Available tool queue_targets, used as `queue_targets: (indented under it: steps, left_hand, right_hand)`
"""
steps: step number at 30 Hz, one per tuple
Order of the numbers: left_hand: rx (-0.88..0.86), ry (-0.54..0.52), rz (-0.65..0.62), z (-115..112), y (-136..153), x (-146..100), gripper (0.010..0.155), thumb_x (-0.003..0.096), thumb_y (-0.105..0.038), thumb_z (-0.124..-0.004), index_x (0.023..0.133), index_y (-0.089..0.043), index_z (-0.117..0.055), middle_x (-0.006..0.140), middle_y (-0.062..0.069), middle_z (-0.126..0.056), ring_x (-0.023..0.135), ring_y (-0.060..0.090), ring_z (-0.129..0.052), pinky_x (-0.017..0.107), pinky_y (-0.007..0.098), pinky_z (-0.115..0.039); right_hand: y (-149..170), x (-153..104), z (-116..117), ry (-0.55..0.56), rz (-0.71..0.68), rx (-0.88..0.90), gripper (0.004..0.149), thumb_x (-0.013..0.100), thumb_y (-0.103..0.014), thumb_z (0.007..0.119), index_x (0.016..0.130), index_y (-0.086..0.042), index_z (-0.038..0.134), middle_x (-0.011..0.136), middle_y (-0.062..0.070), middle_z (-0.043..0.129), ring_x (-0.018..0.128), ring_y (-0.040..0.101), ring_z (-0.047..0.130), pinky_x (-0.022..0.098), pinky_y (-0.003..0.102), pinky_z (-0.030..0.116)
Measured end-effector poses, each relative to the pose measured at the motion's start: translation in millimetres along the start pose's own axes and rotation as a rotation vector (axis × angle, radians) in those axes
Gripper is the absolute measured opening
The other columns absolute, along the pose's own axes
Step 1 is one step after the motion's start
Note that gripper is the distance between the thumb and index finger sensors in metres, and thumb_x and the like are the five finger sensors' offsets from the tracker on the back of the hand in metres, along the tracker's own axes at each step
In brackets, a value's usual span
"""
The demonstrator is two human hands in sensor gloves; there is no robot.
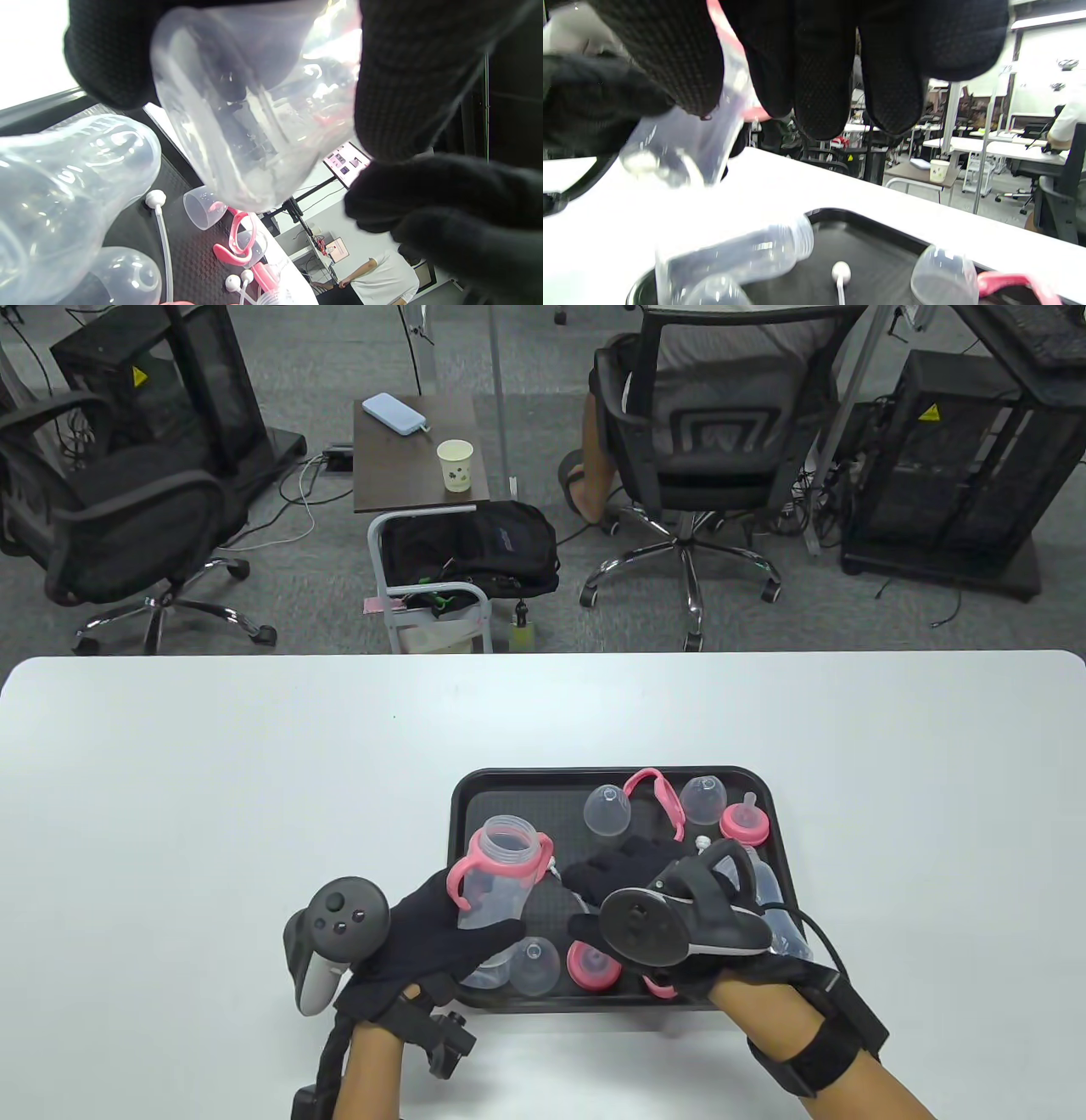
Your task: Assemble baby bottles from components
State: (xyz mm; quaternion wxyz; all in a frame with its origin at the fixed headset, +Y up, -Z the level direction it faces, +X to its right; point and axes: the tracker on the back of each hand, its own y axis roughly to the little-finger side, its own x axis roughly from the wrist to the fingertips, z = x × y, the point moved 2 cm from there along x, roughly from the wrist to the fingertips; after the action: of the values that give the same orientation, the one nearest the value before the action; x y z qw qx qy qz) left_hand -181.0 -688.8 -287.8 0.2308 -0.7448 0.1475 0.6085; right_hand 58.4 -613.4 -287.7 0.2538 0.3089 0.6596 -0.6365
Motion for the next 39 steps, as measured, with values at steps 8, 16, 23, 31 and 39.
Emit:
queue_targets:
  steps: [8, 16, 23, 31, 39]
  left_hand:
    - [-0.012, -0.015, 0.016, 5, 4, -1, 0.094, 0.0382, -0.071, -0.095, 0.112, -0.021, -0.066, 0.105, 0.010, -0.080, 0.086, 0.042, -0.091, 0.051, 0.043, -0.091]
    - [-0.011, -0.014, 0.027, 5, 5, -1, 0.094, 0.0387, -0.071, -0.095, 0.112, -0.020, -0.066, 0.105, 0.010, -0.080, 0.086, 0.042, -0.091, 0.051, 0.043, -0.091]
    - [0.007, -0.003, 0.032, 3, 5, 0, 0.094, 0.0385, -0.071, -0.095, 0.112, -0.020, -0.066, 0.105, 0.010, -0.080, 0.085, 0.042, -0.091, 0.050, 0.043, -0.091]
    - [0.004, -0.002, 0.029, 3, 5, 1, 0.094, 0.0386, -0.071, -0.095, 0.112, -0.020, -0.066, 0.104, 0.010, -0.080, 0.085, 0.042, -0.092, 0.050, 0.043, -0.092]
    - [0.011, -0.005, 0.025, 2, 5, 1, 0.094, 0.0387, -0.071, -0.095, 0.112, -0.020, -0.066, 0.104, 0.011, -0.080, 0.085, 0.042, -0.092, 0.050, 0.043, -0.092]
  right_hand:
    - [-3, 11, 61, -0.199, -0.071, -0.083, 0.055, 0.049, -0.049, 0.089, 0.093, -0.017, 0.081, 0.089, 0.013, 0.093, 0.079, 0.044, 0.089, 0.055, 0.060, 0.074]
    - [-1, 17, 94, -0.313, -0.090, -0.112, 0.056, 0.047, -0.045, 0.094, 0.094, -0.019, 0.080, 0.091, 0.012, 0.091, 0.083, 0.044, 0.087, 0.058, 0.061, 0.072]
    - [-2, 19, 100, -0.297, -0.087, -0.137, 0.046, 0.046, -0.036, 0.096, 0.088, -0.020, 0.085, 0.081, 0.008, 0.097, 0.073, 0.039, 0.094, 0.054, 0.057, 0.076]
    - [14, 19, 56, -0.220, -0.006, -0.074, 0.045, 0.047, -0.035, 0.095, 0.088, -0.019, 0.085, 0.080, 0.010, 0.097, 0.072, 0.040, 0.094, 0.054, 0.057, 0.076]
    - [24, 27, 2, -0.105, 0.043, -0.049, 0.045, 0.048, -0.035, 0.094, 0.089, -0.019, 0.085, 0.081, 0.010, 0.096, 0.072, 0.041, 0.093, 0.054, 0.058, 0.075]
